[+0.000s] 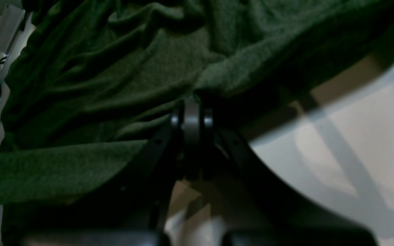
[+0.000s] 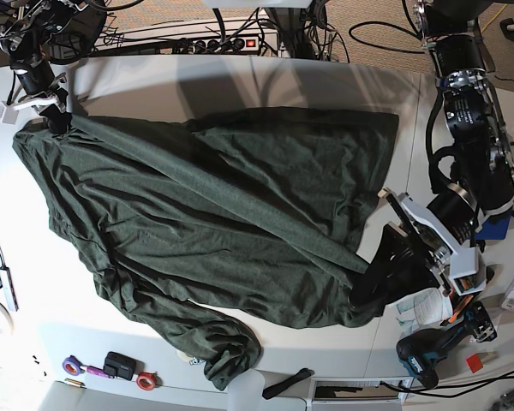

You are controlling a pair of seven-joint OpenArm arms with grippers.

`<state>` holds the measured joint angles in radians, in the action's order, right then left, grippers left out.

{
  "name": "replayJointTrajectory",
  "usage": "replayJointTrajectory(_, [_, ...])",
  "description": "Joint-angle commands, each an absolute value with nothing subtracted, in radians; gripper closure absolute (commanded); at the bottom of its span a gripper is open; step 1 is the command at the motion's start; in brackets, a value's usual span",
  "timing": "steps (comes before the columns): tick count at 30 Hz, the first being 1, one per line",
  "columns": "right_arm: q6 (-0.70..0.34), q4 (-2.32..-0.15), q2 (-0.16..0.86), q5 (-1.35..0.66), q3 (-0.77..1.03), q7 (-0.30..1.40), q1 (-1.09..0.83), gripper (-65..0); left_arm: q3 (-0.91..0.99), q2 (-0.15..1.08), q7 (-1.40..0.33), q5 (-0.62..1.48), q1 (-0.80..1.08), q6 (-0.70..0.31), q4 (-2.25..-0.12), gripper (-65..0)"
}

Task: Layout the t-shirt on the table in an organized manner, then fold the t-shirt properly
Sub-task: 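Drag the held shirt shoulder with the left gripper toward the hem, then pull the shirt side with the left gripper back toward the collar, release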

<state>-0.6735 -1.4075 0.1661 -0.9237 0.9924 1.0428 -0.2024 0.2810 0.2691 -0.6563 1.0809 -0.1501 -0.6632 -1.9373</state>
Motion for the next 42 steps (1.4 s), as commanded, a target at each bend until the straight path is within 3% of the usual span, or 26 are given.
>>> replayJointTrajectory(1, [-0.676,-1.425,0.185,-0.944,0.996,1.02,-0.2,0.0,0.284,0.277,-0.627,1.099,-0.171,-0.667,-1.954,0.0])
replayJointTrajectory(13, [-0.675,-1.425,0.185,-0.944,0.996,1.02,-0.2,0.0,0.223,0.277,-0.618,0.98,-0.17,-0.625,-1.856,0.0])
replayJointTrajectory(21, [-0.675,-1.425,0.185,-0.944,0.996,1.016,-0.2,0.0,0.11,0.278,-0.456,0.732,-0.183,-0.625,-1.823,0.0])
replayJointTrajectory(29, [-0.675,-1.425,0.185,-0.944,0.996,1.016,-0.199,0.0,0.258,0.283,-0.682,0.965,-0.122,-0.629,-1.824,0.0])
replayJointTrajectory(33, [-0.675,-1.425,0.185,-0.944,0.996,1.016,-0.199,0.0,0.335,0.282,-0.699,1.053,-0.009,-0.698,-1.824,0.0])
replayJointTrajectory(42, [-0.675,-1.425,0.185,-0.945,0.996,1.016,-0.199,0.0,0.356,0.277,-0.7,1.104,0.17,-0.698,-1.824,0.0])
